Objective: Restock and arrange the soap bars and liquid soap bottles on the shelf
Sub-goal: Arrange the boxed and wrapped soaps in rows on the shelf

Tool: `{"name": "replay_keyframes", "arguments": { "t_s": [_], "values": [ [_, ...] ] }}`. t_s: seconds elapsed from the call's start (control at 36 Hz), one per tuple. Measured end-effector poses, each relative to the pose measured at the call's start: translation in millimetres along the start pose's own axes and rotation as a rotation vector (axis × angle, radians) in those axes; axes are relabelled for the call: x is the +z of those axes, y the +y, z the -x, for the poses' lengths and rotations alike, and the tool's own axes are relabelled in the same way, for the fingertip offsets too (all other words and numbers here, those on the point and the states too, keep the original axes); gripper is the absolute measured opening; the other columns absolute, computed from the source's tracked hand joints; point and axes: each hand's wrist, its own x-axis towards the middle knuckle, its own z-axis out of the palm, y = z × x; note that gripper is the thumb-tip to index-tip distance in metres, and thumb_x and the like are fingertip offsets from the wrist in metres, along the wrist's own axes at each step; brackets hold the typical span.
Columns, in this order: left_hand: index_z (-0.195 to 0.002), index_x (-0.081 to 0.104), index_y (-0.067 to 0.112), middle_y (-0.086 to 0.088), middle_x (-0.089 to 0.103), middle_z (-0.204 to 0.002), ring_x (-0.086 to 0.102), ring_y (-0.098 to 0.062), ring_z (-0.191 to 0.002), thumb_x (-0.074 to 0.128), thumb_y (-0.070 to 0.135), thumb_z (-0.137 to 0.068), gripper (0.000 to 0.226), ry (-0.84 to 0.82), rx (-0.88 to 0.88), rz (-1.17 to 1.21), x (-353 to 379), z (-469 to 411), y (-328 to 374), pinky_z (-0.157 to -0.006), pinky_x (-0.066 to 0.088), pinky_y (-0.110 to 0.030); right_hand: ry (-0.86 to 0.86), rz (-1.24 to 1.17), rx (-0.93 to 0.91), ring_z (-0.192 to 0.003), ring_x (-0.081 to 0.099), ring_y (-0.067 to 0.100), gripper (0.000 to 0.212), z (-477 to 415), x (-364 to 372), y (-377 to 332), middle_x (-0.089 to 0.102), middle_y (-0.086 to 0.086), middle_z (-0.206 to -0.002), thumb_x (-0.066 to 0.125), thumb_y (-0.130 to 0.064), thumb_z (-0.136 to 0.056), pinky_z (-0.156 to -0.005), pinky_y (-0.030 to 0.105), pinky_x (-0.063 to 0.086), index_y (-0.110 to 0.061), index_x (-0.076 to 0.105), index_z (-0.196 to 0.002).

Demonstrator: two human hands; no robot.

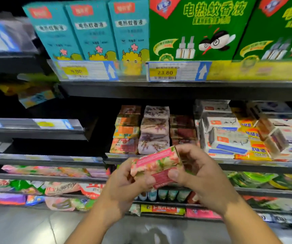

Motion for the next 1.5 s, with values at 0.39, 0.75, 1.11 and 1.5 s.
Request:
{"name": "replay_keyframes", "arguments": {
  "t_s": [0.39, 0.75, 1.11, 1.5],
  "values": [
    [-0.102, 0.061, 0.046, 0.003, 0.070, -0.096, 0.071, -0.016, -0.090, 0.092, 0.012, -0.059, 0.063, 0.042, 0.164, -0.077, -69, 2, 34, -0.070, 0.058, -0.029, 0.081, -0.012, 0.192, -0.098, 0.069, 0.009, 0.070, -7, 90, 7, 0.071, -0.013, -0.100, 0.091, -0.019, -0.060, -0.083, 0.026, 0.054, -0.048, 0.059, -0.115],
    [-0.102, 0.060, 0.051, 0.005, 0.071, -0.100, 0.069, -0.014, -0.094, 0.094, 0.040, -0.051, 0.062, -0.068, 0.177, -0.115, -125, -9, 38, -0.075, 0.059, -0.038, 0.195, 0.072, 0.151, -0.089, 0.067, 0.008, 0.071, -18, 128, -3, 0.069, -0.011, -0.088, 0.092, -0.017, -0.063, -0.083, 0.019, 0.048, -0.031, 0.057, -0.124],
    [-0.108, 0.058, 0.052, 0.006, 0.071, -0.117, 0.069, -0.020, -0.109, 0.094, 0.024, -0.052, 0.073, -0.399, -0.008, -0.141, -107, -12, 7, -0.098, 0.052, -0.050, 0.373, 0.104, 0.023, -0.090, 0.069, 0.014, 0.072, -6, 150, -38, 0.071, -0.003, -0.099, 0.091, -0.007, -0.057, -0.077, 0.029, 0.055, -0.045, 0.064, -0.111],
    [-0.105, 0.069, 0.018, -0.015, 0.075, -0.101, 0.074, -0.028, -0.088, 0.094, 0.015, -0.047, 0.063, -0.240, -0.106, 0.131, -83, -38, 32, -0.063, 0.059, -0.034, 0.550, -0.076, 0.129, -0.072, 0.057, 0.016, 0.045, -5, 90, -37, 0.060, 0.009, -0.079, 0.084, -0.039, -0.056, -0.065, 0.024, 0.048, -0.025, 0.074, -0.099]
  ]
}}
